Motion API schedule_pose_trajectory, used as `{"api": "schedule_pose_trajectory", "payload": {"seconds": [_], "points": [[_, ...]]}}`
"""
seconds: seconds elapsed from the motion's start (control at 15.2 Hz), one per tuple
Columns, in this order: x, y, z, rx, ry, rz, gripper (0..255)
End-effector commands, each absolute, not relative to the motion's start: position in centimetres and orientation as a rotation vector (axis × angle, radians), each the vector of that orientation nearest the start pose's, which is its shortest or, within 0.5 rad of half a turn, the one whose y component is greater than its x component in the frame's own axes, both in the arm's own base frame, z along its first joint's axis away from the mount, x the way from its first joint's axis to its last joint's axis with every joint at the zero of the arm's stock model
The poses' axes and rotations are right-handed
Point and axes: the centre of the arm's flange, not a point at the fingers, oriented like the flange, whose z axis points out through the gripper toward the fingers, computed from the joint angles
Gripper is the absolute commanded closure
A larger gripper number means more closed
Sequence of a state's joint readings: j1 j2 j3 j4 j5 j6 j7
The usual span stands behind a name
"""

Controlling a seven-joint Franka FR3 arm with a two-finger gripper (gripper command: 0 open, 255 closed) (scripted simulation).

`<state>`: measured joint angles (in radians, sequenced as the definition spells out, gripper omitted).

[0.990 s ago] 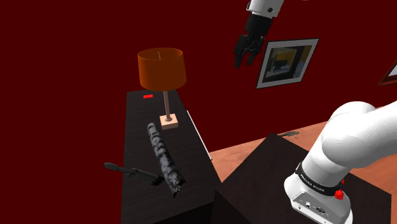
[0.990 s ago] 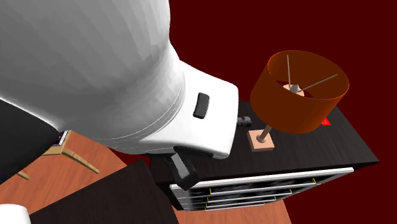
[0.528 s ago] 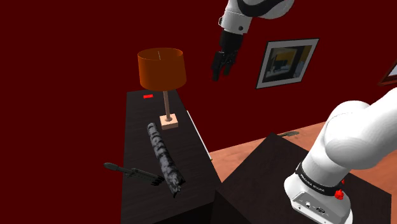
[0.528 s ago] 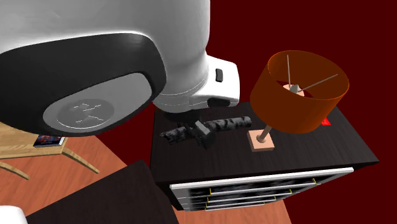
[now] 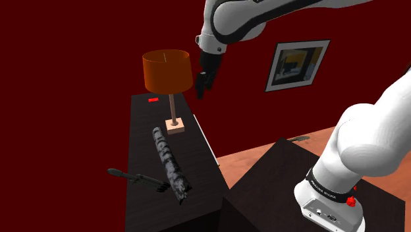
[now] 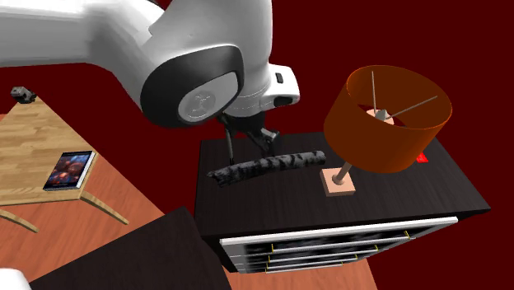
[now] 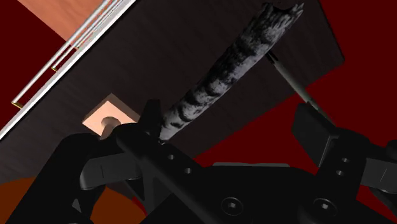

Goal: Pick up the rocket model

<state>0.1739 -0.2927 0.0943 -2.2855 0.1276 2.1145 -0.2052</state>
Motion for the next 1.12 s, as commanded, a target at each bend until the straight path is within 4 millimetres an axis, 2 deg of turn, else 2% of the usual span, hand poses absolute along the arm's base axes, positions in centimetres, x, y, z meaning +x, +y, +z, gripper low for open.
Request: {"api": "schedule_pose_trajectory", "payload": {"seconds": [0.0, 0.53, 1.06], "points": [[46.4, 14.9, 46.3, -2.972, -0.7, -0.178, 0], [49.9, 23.2, 40.3, -2.915, -1.0, -0.165, 0], [51.7, 31.9, 34.1, -2.828, -1.296, -0.15, 0]]}}
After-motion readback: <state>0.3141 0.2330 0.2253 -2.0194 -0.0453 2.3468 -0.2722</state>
